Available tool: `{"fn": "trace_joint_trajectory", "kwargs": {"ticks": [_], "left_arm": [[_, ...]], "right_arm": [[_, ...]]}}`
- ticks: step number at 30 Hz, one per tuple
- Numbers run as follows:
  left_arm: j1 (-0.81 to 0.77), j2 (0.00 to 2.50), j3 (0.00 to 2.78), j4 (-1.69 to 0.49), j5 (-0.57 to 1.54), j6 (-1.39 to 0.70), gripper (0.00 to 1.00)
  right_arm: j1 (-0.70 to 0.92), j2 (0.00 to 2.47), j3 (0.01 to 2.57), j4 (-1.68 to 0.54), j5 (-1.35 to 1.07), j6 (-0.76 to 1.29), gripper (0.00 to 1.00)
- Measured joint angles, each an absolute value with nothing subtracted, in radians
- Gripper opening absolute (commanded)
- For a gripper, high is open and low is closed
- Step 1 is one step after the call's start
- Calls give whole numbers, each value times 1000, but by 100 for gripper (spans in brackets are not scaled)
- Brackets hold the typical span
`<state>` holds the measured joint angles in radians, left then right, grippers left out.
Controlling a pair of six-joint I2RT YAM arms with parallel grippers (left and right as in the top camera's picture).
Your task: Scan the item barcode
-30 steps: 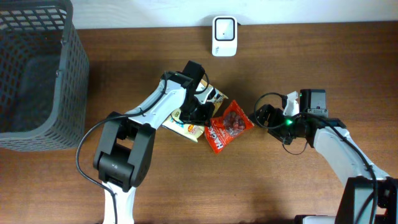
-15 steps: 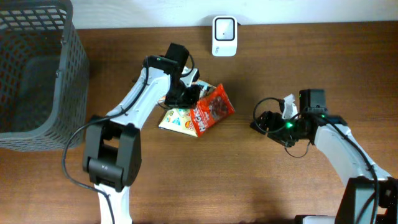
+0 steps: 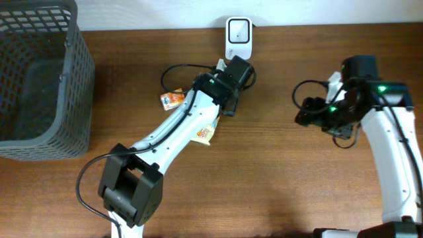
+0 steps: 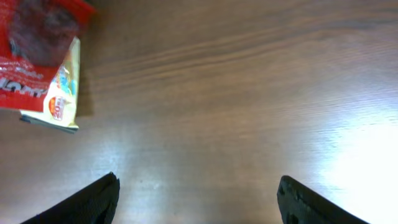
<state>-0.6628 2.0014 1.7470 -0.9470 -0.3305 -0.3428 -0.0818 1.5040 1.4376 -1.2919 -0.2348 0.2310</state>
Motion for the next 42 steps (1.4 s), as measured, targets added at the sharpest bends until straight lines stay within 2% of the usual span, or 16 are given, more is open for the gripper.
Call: {"fn": "trace_joint_trajectory", "kwargs": {"ticks": [8,18,19,20,21,22,23,24,27,31,34,37,38,40,41,42], "left_arm": [[-737,2001,1747,-961,-521,-421,0],[-796,2030,1747,-929,-352,-443,0],[-816,2046,1747,-926,-300,-443,20],[-829,2057,1747,-926,-262,-443,53],[-842,2068,1747,-927,-229,-440,96],[-854,2075,1747,-928,-198,-440,100],[-864,2080,1747,-927,-176,-439,84],[-872,2080,1747,-927,-156,-433,57],[-873,2080,1747,-927,-129,-412,69],[-842,2082,1767,-977,-99,-401,75],[-786,2082,1852,-1071,-83,-401,61],[-702,2077,1958,-1138,-78,-397,10],[-654,2069,1989,-1159,-76,-395,0],[-599,2060,1999,-1166,-66,-393,0],[-575,2057,1999,-1168,-56,-391,0],[-545,2057,1996,-1166,-38,-390,0]], "right_arm": [[-297,1502,1562,-1401,-224,183,83],[-422,1502,1565,-1433,-270,120,92],[-423,1502,1565,-1433,-275,118,94],[-423,1502,1565,-1433,-281,118,94],[-423,1502,1565,-1433,-287,118,95],[-423,1502,1565,-1433,-294,115,95],[-423,1502,1565,-1433,-302,111,95],[-423,1502,1565,-1433,-308,109,95],[-423,1502,1565,-1433,-315,107,100],[-423,1502,1565,-1433,-347,98,99],[-423,1502,1565,-1433,-387,81,98],[-422,1502,1565,-1431,-421,73,77],[-416,1502,1565,-1417,-434,67,66],[-398,1502,1557,-1367,-440,69,49],[-360,1501,1536,-1309,-447,75,26],[-340,1502,1521,-1292,-452,81,19]]}}
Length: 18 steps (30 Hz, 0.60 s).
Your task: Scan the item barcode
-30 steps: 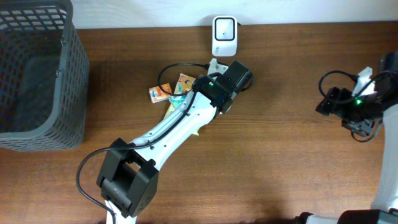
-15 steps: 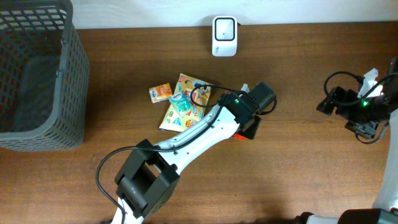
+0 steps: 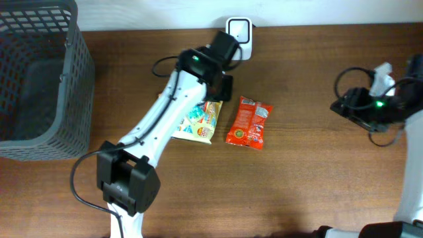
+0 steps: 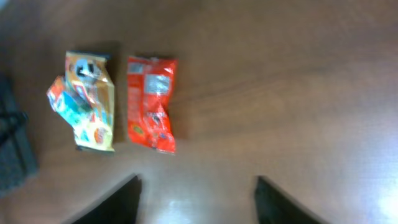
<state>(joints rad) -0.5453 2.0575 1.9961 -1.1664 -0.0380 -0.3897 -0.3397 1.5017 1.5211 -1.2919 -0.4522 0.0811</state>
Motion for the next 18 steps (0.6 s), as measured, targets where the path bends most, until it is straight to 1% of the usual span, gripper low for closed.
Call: {"fn": "trace_joint_trajectory", "kwargs": {"ticks": [3,5,9,12,18], "left_arm": [[-532,2058,1963,-1124,6,-390,0],[-537,2073,1927,-1067,51,-390,0],[-550,2161,1881,-1011,148,-390,0],[-553,2237,1873,-972,181,-390,0],[-541,2273,1869,-955,112,-390,0]], "right_arm": [[-265,1503,1435,-1160,-460,125,9],[-212,1521,1375,-1079,-488,148,4],[-133,1583,1280,-903,-589,180,4],[-85,1651,1232,-771,-657,199,4],[-22,1800,1219,-633,-750,235,4]]}}
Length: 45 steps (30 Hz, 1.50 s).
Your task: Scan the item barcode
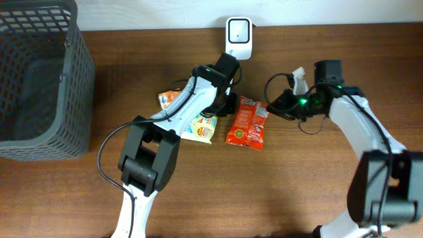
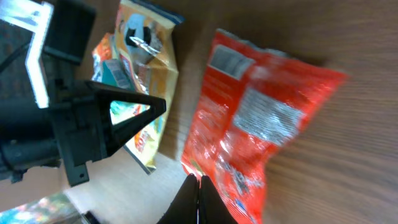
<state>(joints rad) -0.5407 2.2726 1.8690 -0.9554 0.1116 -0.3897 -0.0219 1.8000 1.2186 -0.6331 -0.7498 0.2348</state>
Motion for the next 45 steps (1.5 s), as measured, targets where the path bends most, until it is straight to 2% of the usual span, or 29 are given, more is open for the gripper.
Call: {"fn": "trace_joint_trajectory", "kwargs": {"ticks": [6,14,24,29,32,38,45], "left_arm": [[-466,2273,1869,-992,-2,-402,0],[-386,2273,1869,-1006,-39,-429,0],[-359,2273,1869,-1036,-29,-443,0],[-360,2273,1871,-1025,92,-398,0],[-374,2273,1872,-1024,152,-351,0],[-406,2273,1873,-1000,196,-309,0],[-451,2276,1876,-967,204,-303,0]], "right_arm": [[-12,1934,1218,-573,-842,240,4],[-1,2040,1213,-494,-883,243,4],[115,2096,1214,-360,-855,331,4],[132,2098,1217,-355,-847,341,4],[134,2098,1242,-420,-847,321,4],[118,2052,1367,-735,-772,249,4],[57,1962,1452,-825,-753,228,4]]}}
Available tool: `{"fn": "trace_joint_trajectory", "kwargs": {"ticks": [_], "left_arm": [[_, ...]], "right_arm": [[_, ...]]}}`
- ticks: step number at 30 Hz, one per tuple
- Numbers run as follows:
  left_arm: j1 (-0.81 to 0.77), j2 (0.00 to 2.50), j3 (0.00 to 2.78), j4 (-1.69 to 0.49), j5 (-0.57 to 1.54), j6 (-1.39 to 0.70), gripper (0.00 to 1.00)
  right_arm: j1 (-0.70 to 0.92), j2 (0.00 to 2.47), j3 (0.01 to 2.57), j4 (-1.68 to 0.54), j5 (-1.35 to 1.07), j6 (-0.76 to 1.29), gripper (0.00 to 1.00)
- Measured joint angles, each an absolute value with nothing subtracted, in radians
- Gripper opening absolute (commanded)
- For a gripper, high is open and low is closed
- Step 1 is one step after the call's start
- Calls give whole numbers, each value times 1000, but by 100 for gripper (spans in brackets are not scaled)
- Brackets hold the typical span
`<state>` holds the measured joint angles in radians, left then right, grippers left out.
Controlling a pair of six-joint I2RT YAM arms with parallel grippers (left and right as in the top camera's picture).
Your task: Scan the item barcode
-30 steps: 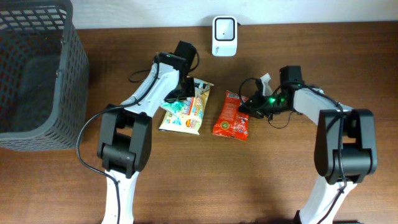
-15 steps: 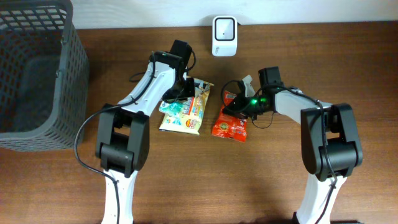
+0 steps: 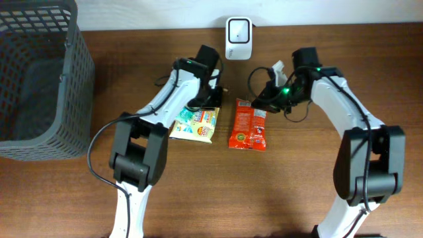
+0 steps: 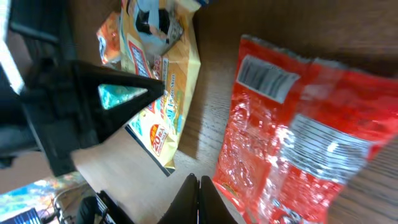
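Note:
A red snack packet lies flat at the table's middle, its white barcode label facing up near the top edge. Beside it on the left lies a yellow packet. My right gripper is shut and holds nothing, its tips low by the red packet's top left edge. My left gripper sits over the yellow packet's top; in the right wrist view its fingers meet in a point. The white scanner stands at the back edge.
A dark grey mesh basket fills the far left. A small orange packet peeks out behind the yellow one. Black cables loop around both wrists. The wooden table extends bare in front of the packets.
My right gripper has shifted left, from the red packet's upper right to its top left edge, still shut. My left gripper has moved a little left over the yellow packet. The red packet now lies slightly straighter.
At first my left arm covered the packets near the scanner and my right gripper was open over bare table. Then both packets lay exposed, with the right arm far right. After that the right gripper was shut beside the red packet, and now it is at its top edge.

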<state>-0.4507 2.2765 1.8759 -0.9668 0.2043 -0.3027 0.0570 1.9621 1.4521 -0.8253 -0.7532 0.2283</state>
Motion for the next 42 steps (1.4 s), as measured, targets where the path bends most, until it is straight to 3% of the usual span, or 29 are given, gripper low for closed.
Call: {"fn": "trace_joint_trajectory", "kwargs": {"ticks": [8,16,24,29,31,42], "left_arm": [[-488,2351,1885,-942,150,-302,0],[-457,2351,1893,-999,-187,-361,0],[-434,2351,2022,-1157,-213,-365,0],[-436,2350,2090,-1260,-152,-374,59],[-436,2350,2090,-1283,-142,-369,99],[-436,2350,2090,-1306,-127,-378,99]], "right_arm": [[15,1963,1452,-924,-695,201,4],[11,1963,1452,-942,-667,164,4],[68,1963,1419,-879,-611,177,4],[72,1963,1394,-915,-438,269,4],[66,1963,1394,-929,-403,286,4],[159,1991,1320,-817,-320,426,4]]}}
